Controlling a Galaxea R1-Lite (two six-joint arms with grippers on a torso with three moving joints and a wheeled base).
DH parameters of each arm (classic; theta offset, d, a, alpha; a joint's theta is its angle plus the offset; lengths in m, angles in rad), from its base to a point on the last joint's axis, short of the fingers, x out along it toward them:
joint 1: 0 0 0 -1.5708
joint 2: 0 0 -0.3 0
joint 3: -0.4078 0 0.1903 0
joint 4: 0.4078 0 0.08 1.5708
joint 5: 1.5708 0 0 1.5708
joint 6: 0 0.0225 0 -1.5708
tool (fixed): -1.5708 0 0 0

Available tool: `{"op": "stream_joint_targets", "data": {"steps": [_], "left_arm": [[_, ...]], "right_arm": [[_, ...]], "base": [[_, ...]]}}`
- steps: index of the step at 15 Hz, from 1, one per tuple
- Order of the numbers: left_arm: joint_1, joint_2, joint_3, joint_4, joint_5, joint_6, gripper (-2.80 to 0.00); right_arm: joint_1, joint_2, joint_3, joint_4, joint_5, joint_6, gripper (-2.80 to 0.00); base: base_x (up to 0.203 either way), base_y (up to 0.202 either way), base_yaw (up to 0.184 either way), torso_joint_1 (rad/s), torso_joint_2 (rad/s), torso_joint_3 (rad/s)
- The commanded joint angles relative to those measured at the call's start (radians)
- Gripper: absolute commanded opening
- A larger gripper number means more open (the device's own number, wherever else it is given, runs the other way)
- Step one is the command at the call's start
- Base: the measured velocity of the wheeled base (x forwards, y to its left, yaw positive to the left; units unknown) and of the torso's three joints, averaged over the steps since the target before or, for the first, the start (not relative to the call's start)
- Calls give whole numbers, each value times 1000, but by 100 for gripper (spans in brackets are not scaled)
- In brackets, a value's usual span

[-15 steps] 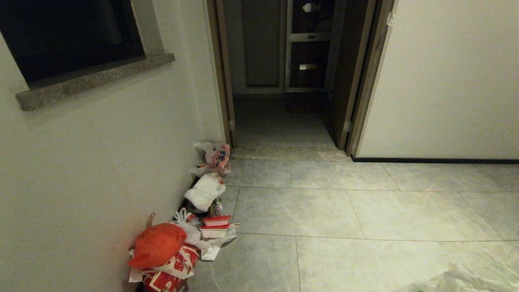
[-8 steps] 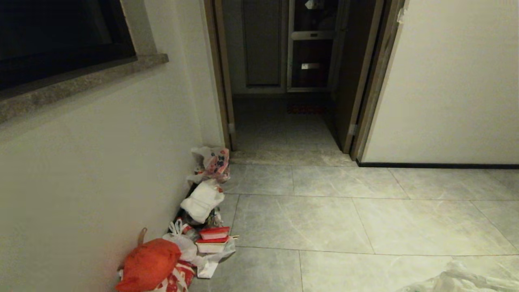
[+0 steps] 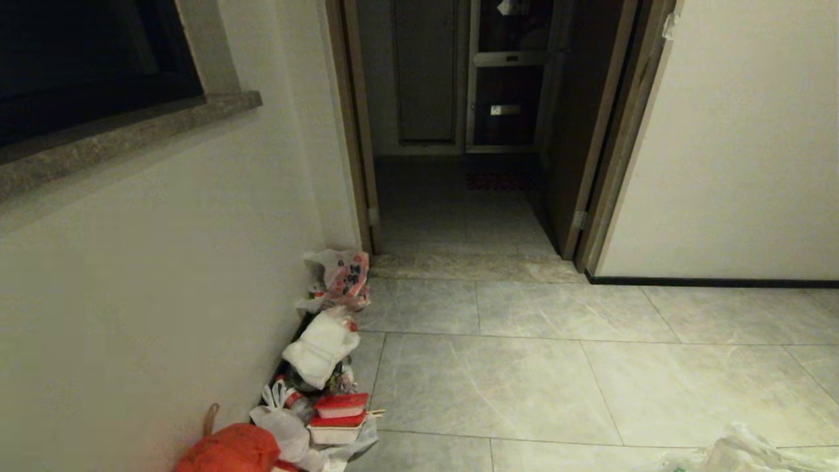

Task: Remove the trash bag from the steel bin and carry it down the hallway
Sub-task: Put the trash bag at the door

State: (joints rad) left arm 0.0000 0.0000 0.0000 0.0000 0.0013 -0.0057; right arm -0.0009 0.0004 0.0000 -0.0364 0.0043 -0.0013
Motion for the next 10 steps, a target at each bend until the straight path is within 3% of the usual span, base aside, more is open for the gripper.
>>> {"op": "stream_joint_targets", "data": {"steps": [1, 10], "left_arm": [[0, 0, 2, 0, 0, 0, -280], [0, 2, 2, 0, 0, -2, -280]], "right_arm": [[-1, 1, 12, 0, 0, 0, -280], [-1, 1, 12, 0, 0, 0, -280]], "base": [[188, 0, 2, 2, 7, -1], [195, 0, 0, 3, 3, 4]]}}
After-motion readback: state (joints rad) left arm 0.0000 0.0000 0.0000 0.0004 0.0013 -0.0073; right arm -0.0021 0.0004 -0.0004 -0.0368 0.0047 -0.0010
